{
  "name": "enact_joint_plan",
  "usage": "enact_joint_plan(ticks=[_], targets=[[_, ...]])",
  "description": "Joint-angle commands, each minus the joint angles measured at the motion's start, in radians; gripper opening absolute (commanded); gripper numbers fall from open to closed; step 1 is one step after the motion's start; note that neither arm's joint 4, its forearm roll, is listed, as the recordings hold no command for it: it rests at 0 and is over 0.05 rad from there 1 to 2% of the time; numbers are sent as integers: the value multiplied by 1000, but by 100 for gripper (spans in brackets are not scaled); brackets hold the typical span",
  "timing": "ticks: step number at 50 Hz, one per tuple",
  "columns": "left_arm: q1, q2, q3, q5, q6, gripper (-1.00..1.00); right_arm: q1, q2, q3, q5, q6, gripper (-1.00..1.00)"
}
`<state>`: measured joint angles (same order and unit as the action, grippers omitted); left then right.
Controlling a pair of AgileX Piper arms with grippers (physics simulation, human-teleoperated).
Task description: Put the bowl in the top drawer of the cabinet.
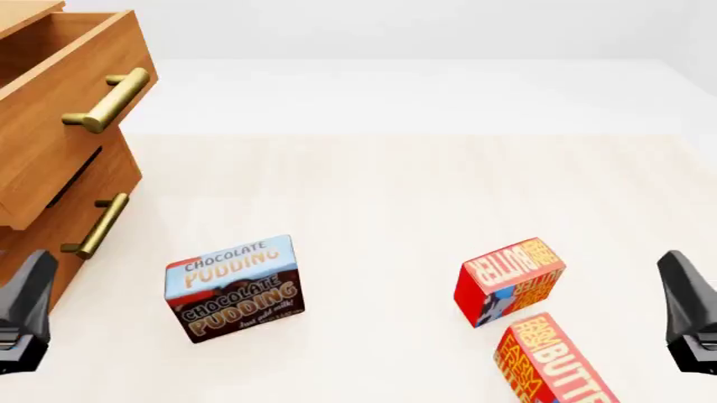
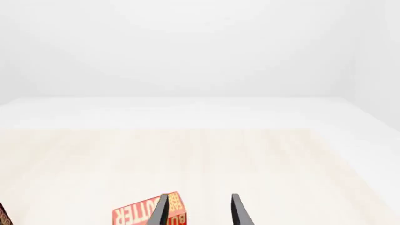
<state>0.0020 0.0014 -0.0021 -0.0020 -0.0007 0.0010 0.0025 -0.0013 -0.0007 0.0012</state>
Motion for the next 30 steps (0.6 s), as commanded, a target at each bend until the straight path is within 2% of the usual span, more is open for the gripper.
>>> enact_joint_plan(ticks=[1,8,12,15,19,27,30], targets=[[9,1,-7,-9,-3,100,5,0,-3,-8,9,100],[11,0,-8,-15,-1,100,11,-1,-3,-9,4,100],[-4,0,-44,12,-8,100,13,0,-3,-7,5,100],[-52,3,-55,69,-36,100,5,1,-3,-5,6,100],[-175,-1,-98,108,-8,100,3,0,-3,-5,11,100],[-237,7,-167,217,30,100,7,1,-3,-5,17,100],[-255,40,-207,251,12,100,13,1,-3,-6,16,100]])
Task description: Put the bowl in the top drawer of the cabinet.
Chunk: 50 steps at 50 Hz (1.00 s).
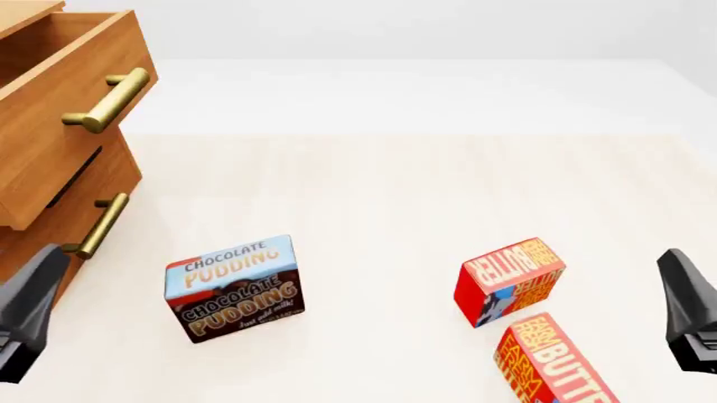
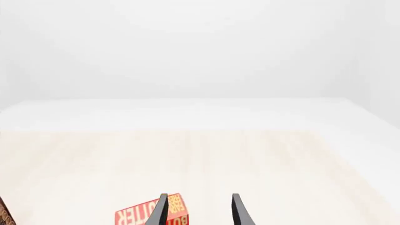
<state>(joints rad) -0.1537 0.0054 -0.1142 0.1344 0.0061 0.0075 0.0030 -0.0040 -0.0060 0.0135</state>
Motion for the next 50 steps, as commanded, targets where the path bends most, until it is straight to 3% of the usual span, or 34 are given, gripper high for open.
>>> enact_joint_plan(ticks=[1,7,16,20,31,33,35,50], targets=[[-103,39,-106,122,7,100,6,0,0,0,2,100],[-202,78,-144,155,81,100,10,0,0,-1,3,100],[-379,185,-209,187,108,100,12,1,0,0,5,100],[-410,237,-241,200,117,100,12,1,0,0,5,100],[-506,416,-313,191,107,100,10,1,0,0,7,100],[-542,461,-326,195,59,100,11,2,0,1,10,100],[-570,504,-317,185,54,100,10,1,0,1,10,100],[-678,585,-398,252,6,100,11,1,0,0,10,100]])
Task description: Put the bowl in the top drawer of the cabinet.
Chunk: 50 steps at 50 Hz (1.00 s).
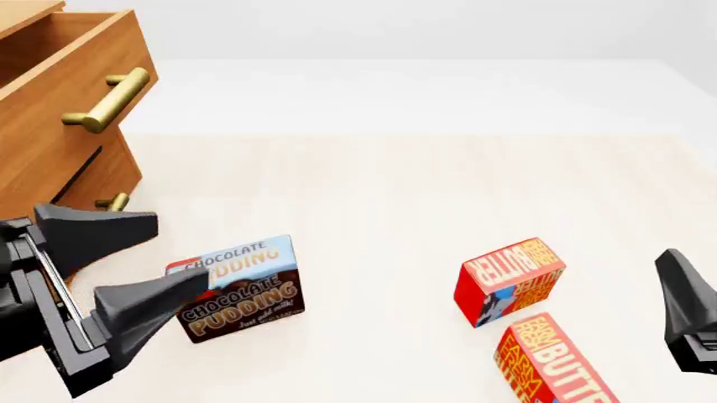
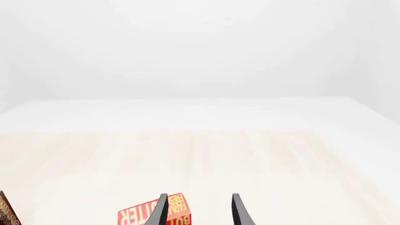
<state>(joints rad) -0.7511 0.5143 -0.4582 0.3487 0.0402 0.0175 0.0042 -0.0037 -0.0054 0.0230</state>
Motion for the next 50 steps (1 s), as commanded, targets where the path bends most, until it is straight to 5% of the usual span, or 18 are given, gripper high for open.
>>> enact_joint_plan(ticks=[1,50], targets=[[-80,85,-58,39,-29,100,2,0,0,-1,0,100],[-350,156,-94,111,-227,100,-4,0,0,0,12,100]])
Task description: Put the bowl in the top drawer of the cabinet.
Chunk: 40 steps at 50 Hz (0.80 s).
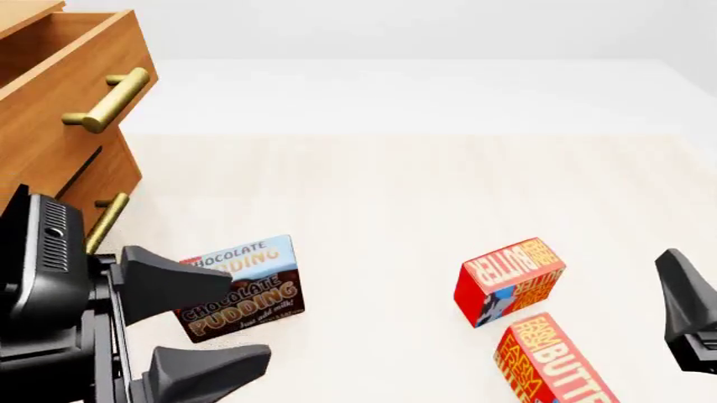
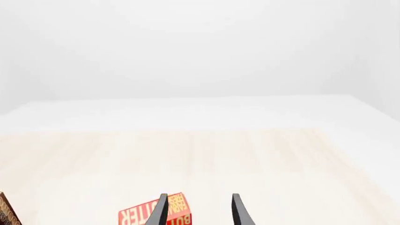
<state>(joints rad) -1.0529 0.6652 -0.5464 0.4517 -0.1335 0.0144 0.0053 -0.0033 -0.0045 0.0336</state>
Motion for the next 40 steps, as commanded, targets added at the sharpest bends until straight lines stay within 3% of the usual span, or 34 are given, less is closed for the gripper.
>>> enact_joint_plan(ticks=[1,22,38,40], targets=[[-50,4,-8,8,-53,100,0,-1,0,-1,1,100],[-97,5,22,-32,-123,100,-9,-4,-1,-9,-3,100],[-97,5,22,-32,-123,100,-9,-4,-1,-9,-3,100],[-142,14,26,-52,-161,100,-11,-3,0,-5,0,100]])
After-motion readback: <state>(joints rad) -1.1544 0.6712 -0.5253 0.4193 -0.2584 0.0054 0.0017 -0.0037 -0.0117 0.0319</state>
